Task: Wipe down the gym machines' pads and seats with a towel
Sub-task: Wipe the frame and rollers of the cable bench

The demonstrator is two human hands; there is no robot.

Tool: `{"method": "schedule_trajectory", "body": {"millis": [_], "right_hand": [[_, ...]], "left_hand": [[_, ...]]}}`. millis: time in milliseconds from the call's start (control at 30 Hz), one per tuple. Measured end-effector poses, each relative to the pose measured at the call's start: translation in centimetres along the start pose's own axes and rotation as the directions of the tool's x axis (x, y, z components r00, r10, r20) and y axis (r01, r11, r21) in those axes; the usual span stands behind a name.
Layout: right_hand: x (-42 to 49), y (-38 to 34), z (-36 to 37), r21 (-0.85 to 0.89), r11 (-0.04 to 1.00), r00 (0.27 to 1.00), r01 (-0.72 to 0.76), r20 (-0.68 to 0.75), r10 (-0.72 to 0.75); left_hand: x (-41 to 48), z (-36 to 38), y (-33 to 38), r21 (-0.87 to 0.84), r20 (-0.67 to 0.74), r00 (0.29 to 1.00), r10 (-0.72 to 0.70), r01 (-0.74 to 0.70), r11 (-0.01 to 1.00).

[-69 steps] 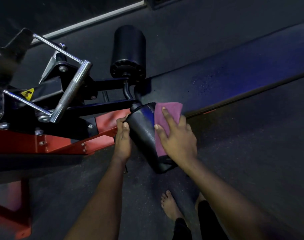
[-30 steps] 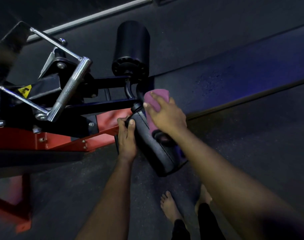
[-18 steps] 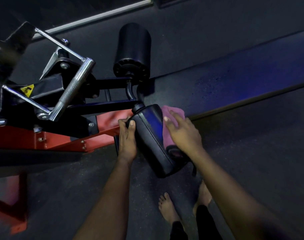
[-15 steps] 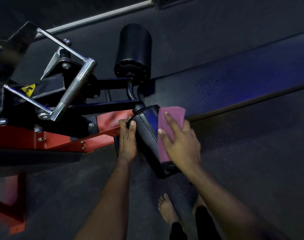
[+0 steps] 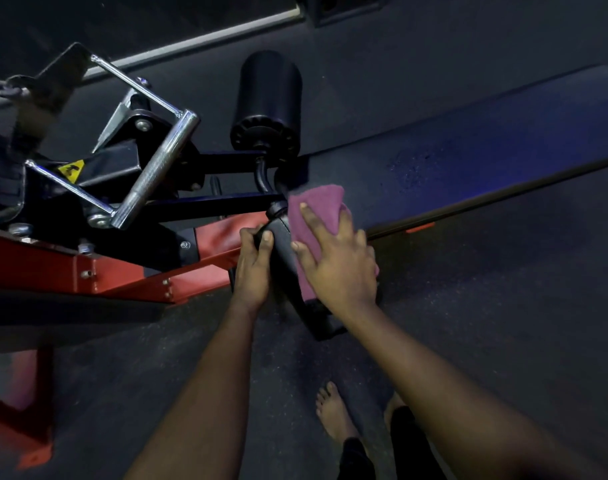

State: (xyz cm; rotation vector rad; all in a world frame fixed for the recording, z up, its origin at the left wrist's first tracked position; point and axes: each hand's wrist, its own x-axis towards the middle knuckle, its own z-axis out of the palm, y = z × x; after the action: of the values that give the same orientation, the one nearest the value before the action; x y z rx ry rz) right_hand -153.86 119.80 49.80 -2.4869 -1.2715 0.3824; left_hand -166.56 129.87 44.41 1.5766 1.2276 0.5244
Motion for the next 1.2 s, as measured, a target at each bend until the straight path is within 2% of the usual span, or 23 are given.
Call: {"method": "schedule_trajectory", "body": {"millis": [100,200,367,467,533,567,633,700,767,867,933,967,1067,1200], "right_hand": [[-3.4,1.2,0.3,-0.010,0.998,0.998,-0.056,-0.038,0.056],[-5.6,1.7,0.8,-0.006,0.993,0.990,-0.120,-0.075,0.119],[-7.4,1.8,0.9,0.003,0.989,0.982,-0.150,-0.112,0.150],[-7.3,2.6,0.6,0.064,0.985,0.983,-0.157,-0.083,0.162],[-5.6,3.8,0.7,0.148,0.959,0.969,-0.241,-0.024,0.247],[-4.3,4.8,0.8,0.209,0.927,0.950,-0.312,0.045,0.310],[-1.6,6.7,0.9,0.316,0.823,0.876,-0.473,0.273,0.398],[-0.1,7.8,0.6,0.384,0.734,0.816,-0.560,0.410,0.408],[-0.4,7.4,0.5,0.372,0.760,0.834,-0.533,0.384,0.397],[-4.0,4.7,0.3,0.225,0.925,0.949,-0.306,0.146,0.278],[-5.9,3.2,0.3,0.123,0.980,0.987,-0.155,0.050,0.150],[-6.0,3.1,0.3,0.100,0.987,0.992,-0.127,0.033,0.124],[-3.2,3.8,0.5,0.153,0.958,0.968,-0.242,0.108,0.227],[1.8,6.6,1.1,0.261,0.858,0.843,-0.443,0.446,0.299]], "left_hand": [[-0.2,0.0,0.5,0.042,-0.041,0.999,-0.004,0.006,0.999],[-0.1,0.9,2.4,0.247,-0.154,0.983,0.104,-0.063,0.967],[-1.0,3.6,5.2,0.445,-0.182,0.973,0.140,-0.045,0.894],[-1.1,3.2,4.8,0.479,-0.190,0.971,0.144,-0.036,0.877],[-0.8,3.2,4.6,0.488,-0.192,0.972,0.138,-0.028,0.872],[-0.8,3.3,4.6,0.490,-0.192,0.972,0.139,-0.028,0.871],[-0.8,3.3,4.7,0.490,-0.193,0.971,0.140,-0.029,0.871],[-0.8,3.4,4.6,0.476,-0.197,0.972,0.131,-0.022,0.879],[-0.9,3.2,4.2,0.420,-0.190,0.974,0.125,-0.035,0.907],[-1.4,2.2,2.6,0.229,-0.184,0.979,0.083,-0.039,0.973],[-1.8,1.6,1.6,0.154,-0.164,0.985,0.043,-0.017,0.988],[-1.9,1.4,1.3,0.144,-0.159,0.986,0.055,-0.032,0.989],[-1.4,1.5,0.8,0.119,-0.174,0.979,0.104,-0.084,0.989],[-1.1,1.6,-0.1,0.110,-0.182,0.978,0.104,-0.085,0.990]]}}
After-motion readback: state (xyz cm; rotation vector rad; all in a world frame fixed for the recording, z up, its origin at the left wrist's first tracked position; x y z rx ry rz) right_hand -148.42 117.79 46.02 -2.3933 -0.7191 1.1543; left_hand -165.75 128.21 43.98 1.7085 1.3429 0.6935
